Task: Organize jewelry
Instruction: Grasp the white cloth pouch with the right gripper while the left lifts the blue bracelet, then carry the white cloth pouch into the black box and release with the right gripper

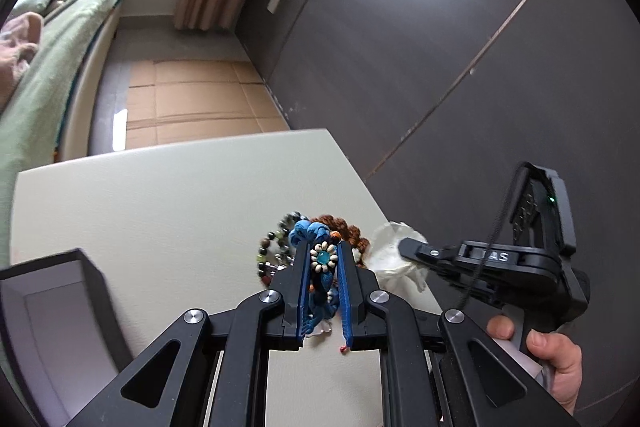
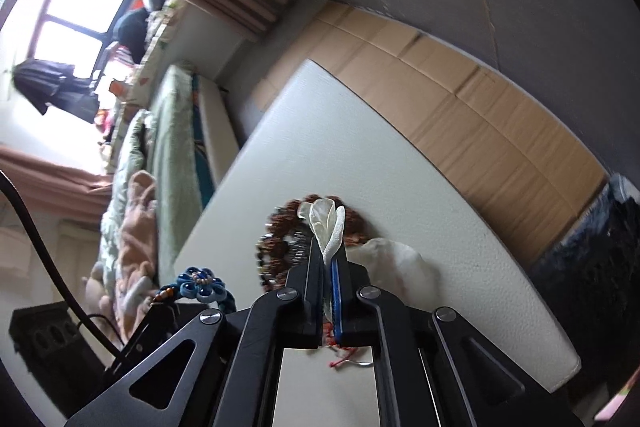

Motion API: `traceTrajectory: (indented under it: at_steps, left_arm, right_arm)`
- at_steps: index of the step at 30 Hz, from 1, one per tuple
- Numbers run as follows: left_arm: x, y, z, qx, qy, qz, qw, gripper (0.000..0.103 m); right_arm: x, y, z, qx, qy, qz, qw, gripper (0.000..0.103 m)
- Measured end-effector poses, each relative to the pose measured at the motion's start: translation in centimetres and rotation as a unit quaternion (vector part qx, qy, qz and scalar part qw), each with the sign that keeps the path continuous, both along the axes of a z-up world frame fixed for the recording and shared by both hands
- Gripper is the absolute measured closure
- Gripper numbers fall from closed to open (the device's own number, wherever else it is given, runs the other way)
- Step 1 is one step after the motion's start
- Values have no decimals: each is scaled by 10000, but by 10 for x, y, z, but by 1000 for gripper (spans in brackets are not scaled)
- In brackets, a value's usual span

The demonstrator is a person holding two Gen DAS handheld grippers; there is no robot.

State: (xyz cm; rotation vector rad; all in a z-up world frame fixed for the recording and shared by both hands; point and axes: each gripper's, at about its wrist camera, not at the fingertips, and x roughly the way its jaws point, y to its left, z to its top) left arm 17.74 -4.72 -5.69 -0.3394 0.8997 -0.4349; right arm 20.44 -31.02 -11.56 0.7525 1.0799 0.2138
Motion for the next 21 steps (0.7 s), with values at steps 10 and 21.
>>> traceTrajectory:
  at_steps: [10,21]
  left_arm:
    - [-21,51,27,-36,-277,570,9980,90]
    - [-49,113,47,-79,-485,1237,9911,90]
  right_arm:
    - [-7,31,40,64,-622,539,9966,98]
    - [-5,98,73,-143,-964,1326,9864,98]
